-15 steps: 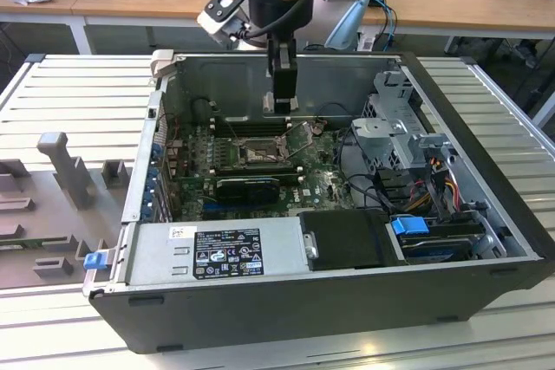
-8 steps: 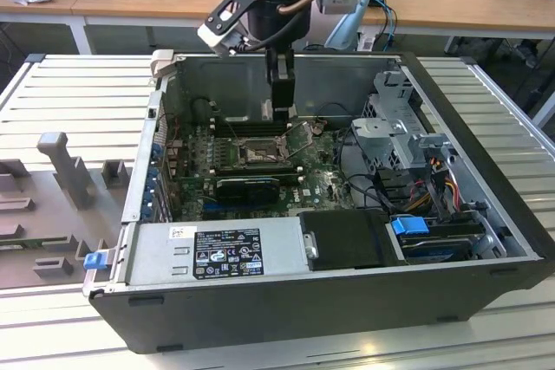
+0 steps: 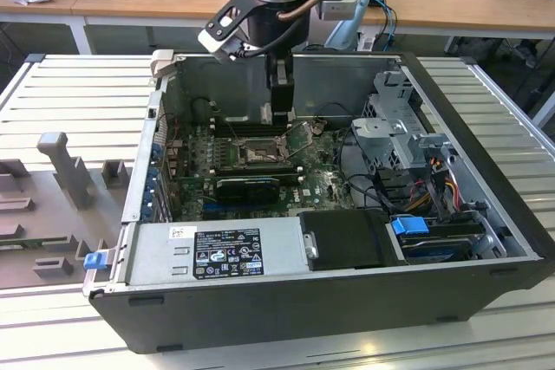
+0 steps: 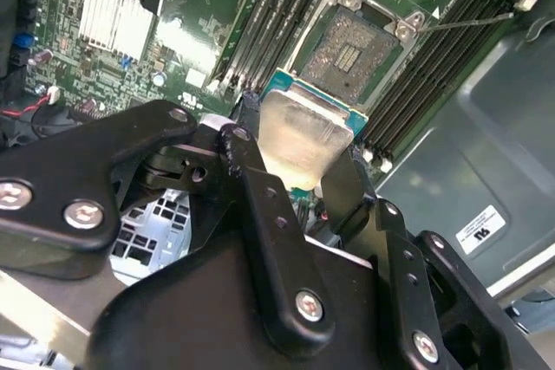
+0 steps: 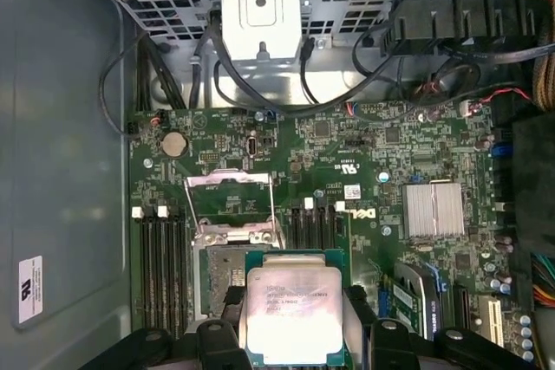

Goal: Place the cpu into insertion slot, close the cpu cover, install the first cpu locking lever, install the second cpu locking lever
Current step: 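Place the cpu into insertion slot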

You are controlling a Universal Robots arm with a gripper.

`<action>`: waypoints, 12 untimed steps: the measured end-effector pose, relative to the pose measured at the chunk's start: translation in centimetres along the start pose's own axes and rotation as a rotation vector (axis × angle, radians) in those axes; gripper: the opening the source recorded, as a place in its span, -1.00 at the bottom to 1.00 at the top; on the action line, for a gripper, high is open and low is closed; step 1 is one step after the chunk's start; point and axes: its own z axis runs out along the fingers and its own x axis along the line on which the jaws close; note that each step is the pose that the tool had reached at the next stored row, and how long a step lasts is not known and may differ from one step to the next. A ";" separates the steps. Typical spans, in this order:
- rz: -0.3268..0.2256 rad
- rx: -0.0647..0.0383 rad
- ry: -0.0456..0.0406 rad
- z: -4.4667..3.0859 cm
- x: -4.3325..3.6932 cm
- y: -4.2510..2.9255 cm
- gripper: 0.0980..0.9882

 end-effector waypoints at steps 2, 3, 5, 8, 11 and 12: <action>-0.003 0.000 0.0003 0.30 0.00 -0.02 -0.03; -0.011 0.000 0.0009 0.56 -0.01 -0.03 -0.03; -0.021 0.000 0.0017 1.17 -0.01 -0.08 -0.03; -0.022 0.000 0.0017 1.84 -0.03 -0.14 -0.03; -0.038 0.000 0.0029 2.45 -0.02 -0.25 -0.03; -0.058 0.000 0.0044 2.77 -0.01 -0.29 -0.03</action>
